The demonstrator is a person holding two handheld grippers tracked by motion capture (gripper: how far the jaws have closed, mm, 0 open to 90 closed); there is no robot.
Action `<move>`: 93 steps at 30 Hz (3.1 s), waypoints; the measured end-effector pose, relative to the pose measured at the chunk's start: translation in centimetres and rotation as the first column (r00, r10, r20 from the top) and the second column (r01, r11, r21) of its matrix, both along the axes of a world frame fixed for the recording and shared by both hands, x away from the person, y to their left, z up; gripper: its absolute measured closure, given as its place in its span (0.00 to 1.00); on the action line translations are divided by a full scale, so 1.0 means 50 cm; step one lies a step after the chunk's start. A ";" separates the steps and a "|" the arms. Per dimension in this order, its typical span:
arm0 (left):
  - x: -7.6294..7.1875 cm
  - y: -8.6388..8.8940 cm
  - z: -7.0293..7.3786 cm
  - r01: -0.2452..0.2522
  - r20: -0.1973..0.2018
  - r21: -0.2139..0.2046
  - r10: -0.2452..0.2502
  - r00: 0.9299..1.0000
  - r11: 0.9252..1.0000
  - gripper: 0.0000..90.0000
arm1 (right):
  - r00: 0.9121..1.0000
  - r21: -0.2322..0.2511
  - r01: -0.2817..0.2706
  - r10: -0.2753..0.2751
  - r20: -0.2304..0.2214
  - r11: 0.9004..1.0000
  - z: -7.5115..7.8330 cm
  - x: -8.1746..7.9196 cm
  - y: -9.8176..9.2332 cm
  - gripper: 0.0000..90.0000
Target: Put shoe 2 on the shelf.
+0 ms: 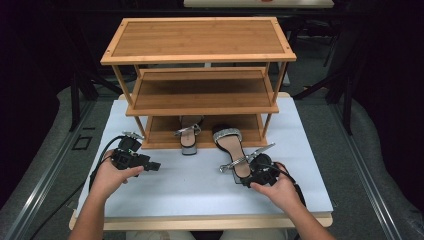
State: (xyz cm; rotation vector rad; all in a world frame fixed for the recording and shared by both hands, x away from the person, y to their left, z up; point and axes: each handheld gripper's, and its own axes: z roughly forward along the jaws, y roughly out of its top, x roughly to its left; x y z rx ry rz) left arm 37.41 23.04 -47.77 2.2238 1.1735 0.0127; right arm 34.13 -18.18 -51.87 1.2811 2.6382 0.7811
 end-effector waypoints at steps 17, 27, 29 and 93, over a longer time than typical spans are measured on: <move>0.001 -0.001 -0.001 0.001 0.000 0.002 -0.001 1.000 1.000 0.43 | 0.997 0.012 0.072 -0.072 0.023 0.997 0.029 0.054 0.020 0.52; 0.003 0.004 -0.006 -0.001 -0.007 0.005 0.001 1.000 1.000 0.43 | 0.997 0.058 0.078 -0.079 0.014 0.995 0.028 0.130 0.052 0.53; 0.003 0.004 -0.006 -0.001 -0.008 0.007 0.001 1.000 1.000 0.43 | 0.992 0.008 0.114 -0.114 0.046 0.993 0.030 0.139 0.057 0.53; 0.098 -0.167 -0.109 -0.063 0.179 0.101 0.044 0.983 0.993 0.90 | 0.981 0.081 0.158 -0.166 0.100 0.984 0.001 0.175 0.083 0.88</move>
